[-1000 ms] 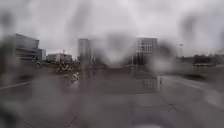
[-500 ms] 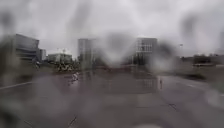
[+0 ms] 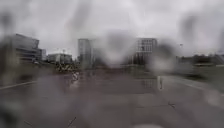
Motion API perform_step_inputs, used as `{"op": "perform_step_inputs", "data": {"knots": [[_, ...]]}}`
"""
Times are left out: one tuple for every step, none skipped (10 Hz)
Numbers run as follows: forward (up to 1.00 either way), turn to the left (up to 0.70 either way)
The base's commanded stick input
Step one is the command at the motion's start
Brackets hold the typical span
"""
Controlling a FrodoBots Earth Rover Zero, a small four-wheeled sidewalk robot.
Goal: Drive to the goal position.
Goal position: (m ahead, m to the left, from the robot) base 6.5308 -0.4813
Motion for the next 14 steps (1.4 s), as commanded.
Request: {"op": "perform_step_inputs", "data": {"knots": [[0.07, 0.00], [0.06, 0.00], [0.07, 0.00], [0.06, 0.00], [0.07, 0.00], [0.06, 0.00], [0.06, 0.00], [0.07, 0.01], [0.07, 0.01], [0.06, 0.00], [0.07, 0.01], [0.07, 0.00], [0.06, 0.00], [0.06, 0.00]]}}
